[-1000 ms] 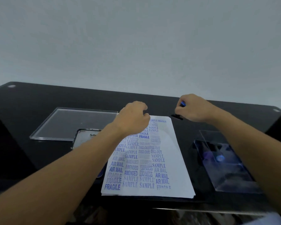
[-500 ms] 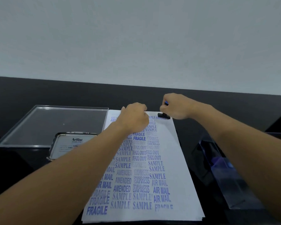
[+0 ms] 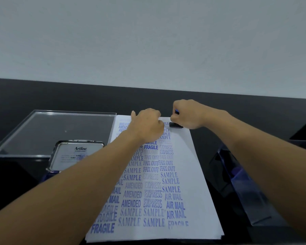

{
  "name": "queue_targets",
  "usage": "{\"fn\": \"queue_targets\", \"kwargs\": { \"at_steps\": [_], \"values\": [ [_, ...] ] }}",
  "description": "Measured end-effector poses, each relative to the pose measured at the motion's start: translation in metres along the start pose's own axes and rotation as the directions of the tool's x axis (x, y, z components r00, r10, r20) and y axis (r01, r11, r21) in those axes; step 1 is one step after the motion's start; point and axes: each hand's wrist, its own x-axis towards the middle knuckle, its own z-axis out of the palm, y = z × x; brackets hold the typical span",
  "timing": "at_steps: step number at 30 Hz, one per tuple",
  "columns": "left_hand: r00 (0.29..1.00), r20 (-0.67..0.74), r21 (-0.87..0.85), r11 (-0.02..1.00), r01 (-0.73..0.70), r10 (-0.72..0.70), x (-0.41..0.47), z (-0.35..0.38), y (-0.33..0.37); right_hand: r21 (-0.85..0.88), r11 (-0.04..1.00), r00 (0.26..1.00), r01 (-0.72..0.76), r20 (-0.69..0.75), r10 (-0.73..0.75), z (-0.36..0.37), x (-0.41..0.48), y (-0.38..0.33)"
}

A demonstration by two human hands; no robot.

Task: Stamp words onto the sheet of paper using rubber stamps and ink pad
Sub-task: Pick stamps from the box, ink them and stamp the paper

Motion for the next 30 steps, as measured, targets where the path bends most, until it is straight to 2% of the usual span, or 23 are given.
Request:
{"fn": "queue_targets", "kwargs": {
  "at_steps": [8, 17, 30],
  "values": [
    [0.999, -0.034, 0.004, 1.000, -0.017, 0.017, 0.002, 0.005, -0.003, -0.014, 1.000, 1.000, -0.021, 0.002, 0.021, 0.007, 0.002, 0.002],
    [0.994, -0.089, 0.041, 0.997, -0.065, 0.069, -0.001, 0.013, -0.007, 0.057, 0.998, 0.999, -0.035, -0.025, 0.037, 0.017, -0.002, 0.002],
    [0.995, -0.086, 0.050, 0.997, -0.054, 0.058, 0.000, 0.015, -0.008, 0.166, 0.984, 0.992, -0.057, -0.102, 0.074, 0.027, -0.002, 0.003]
  ]
}}
